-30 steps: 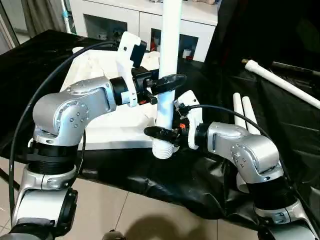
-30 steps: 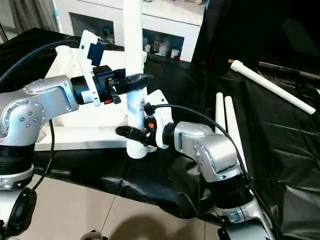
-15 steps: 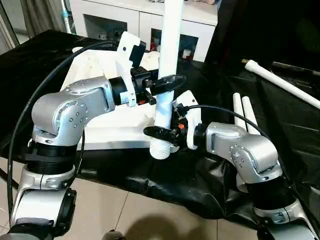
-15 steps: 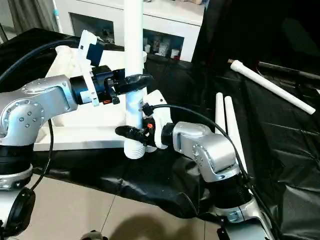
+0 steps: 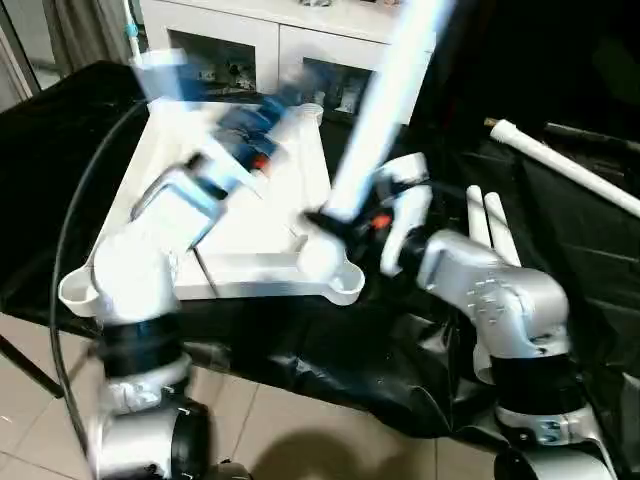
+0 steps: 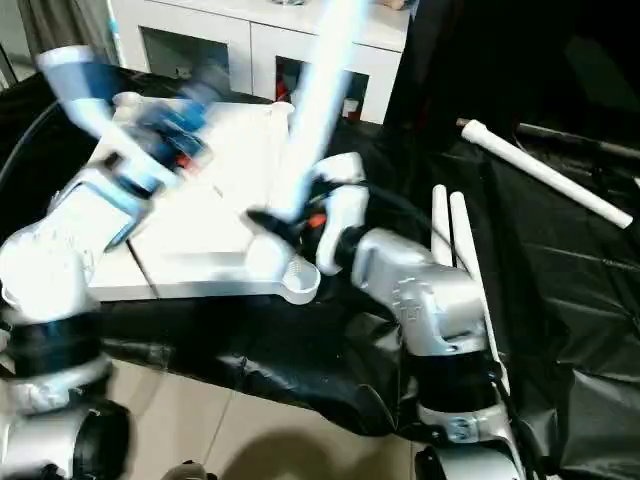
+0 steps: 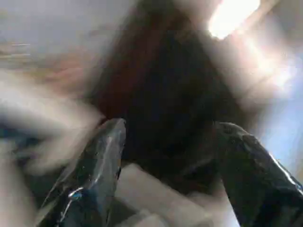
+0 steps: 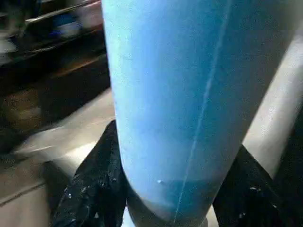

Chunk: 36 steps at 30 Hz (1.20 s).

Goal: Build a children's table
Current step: Pick table leg, then move to table

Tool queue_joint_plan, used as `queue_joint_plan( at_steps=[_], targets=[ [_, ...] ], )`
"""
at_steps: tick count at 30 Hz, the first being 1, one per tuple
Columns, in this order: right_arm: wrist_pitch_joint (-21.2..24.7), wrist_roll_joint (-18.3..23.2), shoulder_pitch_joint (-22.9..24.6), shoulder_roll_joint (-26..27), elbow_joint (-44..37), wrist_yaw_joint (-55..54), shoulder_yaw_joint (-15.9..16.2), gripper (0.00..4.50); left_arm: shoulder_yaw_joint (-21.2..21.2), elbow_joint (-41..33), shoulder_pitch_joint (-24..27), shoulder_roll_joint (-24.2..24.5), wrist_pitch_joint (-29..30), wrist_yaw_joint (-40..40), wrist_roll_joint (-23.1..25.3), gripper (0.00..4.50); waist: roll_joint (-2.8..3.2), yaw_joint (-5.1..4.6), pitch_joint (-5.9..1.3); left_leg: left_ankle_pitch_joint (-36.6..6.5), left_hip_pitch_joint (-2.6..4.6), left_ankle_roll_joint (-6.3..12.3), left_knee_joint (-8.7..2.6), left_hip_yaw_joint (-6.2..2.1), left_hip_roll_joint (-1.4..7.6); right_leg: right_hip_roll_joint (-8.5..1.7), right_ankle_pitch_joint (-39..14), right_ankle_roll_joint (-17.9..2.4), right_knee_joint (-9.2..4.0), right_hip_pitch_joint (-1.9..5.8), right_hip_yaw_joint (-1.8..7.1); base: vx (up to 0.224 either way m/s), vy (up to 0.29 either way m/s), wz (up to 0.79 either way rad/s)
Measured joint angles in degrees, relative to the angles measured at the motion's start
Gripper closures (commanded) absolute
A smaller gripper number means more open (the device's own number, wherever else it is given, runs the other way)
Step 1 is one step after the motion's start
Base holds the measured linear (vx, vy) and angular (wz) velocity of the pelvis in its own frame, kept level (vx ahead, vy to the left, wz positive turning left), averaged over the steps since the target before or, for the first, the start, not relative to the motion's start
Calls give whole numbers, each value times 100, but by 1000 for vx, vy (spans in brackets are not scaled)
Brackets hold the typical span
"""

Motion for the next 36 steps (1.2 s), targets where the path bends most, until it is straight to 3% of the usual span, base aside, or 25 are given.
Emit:
queue_joint_plan(
  at_steps=[1,3,6,9,12,13,14,15,16,17,18,20,21,24,25,26,28,29,30,31,32,33,34,35,36],
  targets=[
    [-372,-363,148,-219,-2,-169,-1,266,-271,-122,318,389,-172,217,746,127,52,1,3,0,0,0,-4,-8,-1,0,-7,18,-4,1,2,0,0,0],
    [-602,-862,376,-526,-11,-356,56,266,-555,-277,767,817,-316,396,1595,127,80,-2,7,0,-5,-1,-6,-6,-6,6,-14,24,0,-3,0,0,0,0],
    [-514,-1001,825,-430,-451,-527,51,266,-596,-629,1537,817,-716,866,2344,127,112,-50,-4,-5,-5,3,-6,-8,-5,10,-18,0,-3,2,5,0,0,0],
    [-411,-930,1281,-101,-842,-715,139,266,-539,-893,2208,534,-1074,1215,2673,127,122,-109,0,-9,-40,12,-3,-4,-9,6,-14,-12,-7,-5,4,0,0,0],
    [-413,-906,1701,-78,-1170,-822,159,266,-593,-1364,2683,365,-1155,1510,2872,127,119,-40,-2,-40,-51,71,29,11,-34,-29,-28,30,-21,1,24,0,0,0],
    [-426,-857,1908,-47,-1257,-866,103,266,-673,-1516,2839,291,-1184,1634,2937,127,123,27,-2,-77,-66,183,93,-19,-69,-64,-29,60,-20,12,45,-11,84,0],
    [-427,-829,2001,-58,-1261,-885,62,266,-766,-1541,2877,235,-1178,1720,2971,127,141,80,-1,-127,-81,274,161,-68,-115,-110,-32,98,-13,22,61,-11,84,0],
    [-426,-822,2047,-96,-1258,-889,2,266,-879,-1545,2879,168,-1168,1782,2994,127,198,144,0,-163,-114,334,264,-90,-131,-131,-21,149,-14,38,82,-30,141,3],
    [-430,-823,2044,-112,-1258,-894,-58,266,-986,-1553,2878,155,-1162,1818,3019,127,246,174,-4,-185,-153,368,336,-87,-202,-198,1,217,-14,39,110,-51,189,5],
    [-431,-816,2039,-113,-1258,-892,-79,266,-1019,-1559,2862,153,-1159,1840,3031,127,260,160,-3,-195,-152,406,334,-58,-268,-228,8,234,-48,44,162,-51,189,5],
    [-429,-800,1995,-94,-1255,-894,-129,266,-1024,-1524,2784,162,-1175,1830,3031,127,269,105,4,-169,-144,499,310,-4,-308,-238,8,233,-112,52,223,-66,198,12],
    [-439,-815,1738,17,-1269,-954,-157,266,-998,-1226,2607,249,-1409,1764,3157,127,311,-94,50,-85,-154,667,185,166,-397,-248,-39,148,-233,12,319,-104,177,17],
    [-470,-829,1723,34,-1275,-975,-157,266,-1026,-1031,2587,293,-1567,1759,3333,127,314,-237,45,-38,-146,769,118,290,-454,-360,-91,61,-239,8,305,-104,201,21],
    [-543,-840,1947,30,-1260,-1001,-170,266,-1066,-904,2735,277,-1612,1766,3501,127,256,-549,54,-18,-147,919,57,554,-500,-509,-112,68,-269,7,301,-67,183,25],
    [-558,-837,2022,46,-1204,-1042,-189,266,-1067,-937,2799,198,-1510,1810,3500,127,211,-630,59,-37,-150,955,48,631,-505,-600,-133,173,-321,14,294,-58,113,13],
    [-559,-855,2039,53,-1132,-1119,-212,266,-1138,-940,2851,174,-1492,1878,3575,127,213,-643,67,-50,-156,974,62,633,-509,-639,-134,289,-387,35,307,-58,113,13],
    [-545,-871,2014,92,-1022,-1275,-342,266,-1360,-997,2848,130,-1342,2083,3753,127,256,-646,87,-50,-189,973,85,499,-536,-582,-156,391,-551,123,258,-67,121,-21],
    [-555,-866,1990,105,-1021,-1267,-345,266,-1368,-1034,2821,56,-1288,2163,3759,127,266,-663,91,-48,-206,965,84,414,-543,-525,-204,314,-560,146,233,-81,123,-30],
    [-586,-882,1987,99,-1021,-1249,-310,266,-1387,-1033,2771,-8,-1285,2229,3765,127,272,-673,92,-20,-213,917,68,347,-542,-474,-248,199,-516,164,168,-103,75,-17],
    [-614,-926,1988,90,-1021,-1234,-241,266,-1419,-1024,2699,-49,-1291,2284,3778,127,294,-677,104,36,-216,825,21,285,-519,-337,-216,118,-245,198,12,-85,-24,4],
    [-618,-950,1987,81,-1021,-1229,-215,266,-1447,-999,2650,-48,-1300,2305,3792,127,295,-661,103,59,-216,788,-31,279,-488,-236,-210,109,-75,212,-67,-85,-24,4],
    [-621,-965,1966,64,-1021,-1226,-207,266,-1489,-979,2579,-50,-1325,2342,3842,127,284,-611,83,116,-228,697,-182,285,-418,-7,-202,94,197,265,-225,-80,-117,14],
    [-620,-953,1912,42,-1021,-1215,-216,266,-1480,-963,2551,-95,-1332,2381,3847,127,274,-549,69,133,-257,670,-347,293,-398,204,-224,74,282,362,-308,-87,-163,12],
    [-619,-939,1849,24,-1022,-1203,-231,266,-1472,-896,2488,-131,-1313,2428,3920,127,209,-478,30,137,-292,664,-447,340,-405,281,-277,62,207,461,-283,-87,-163,12],
    [-617,-926,1756,22,-1024,-1189,-229,266,-1457,-832,2435,-133,-1290,2473,3996,127,151,-433,-3,151,-368,644,-476,394,-452,265,-518,-58,29,550,-174,-117,-174,0]
  ],
)
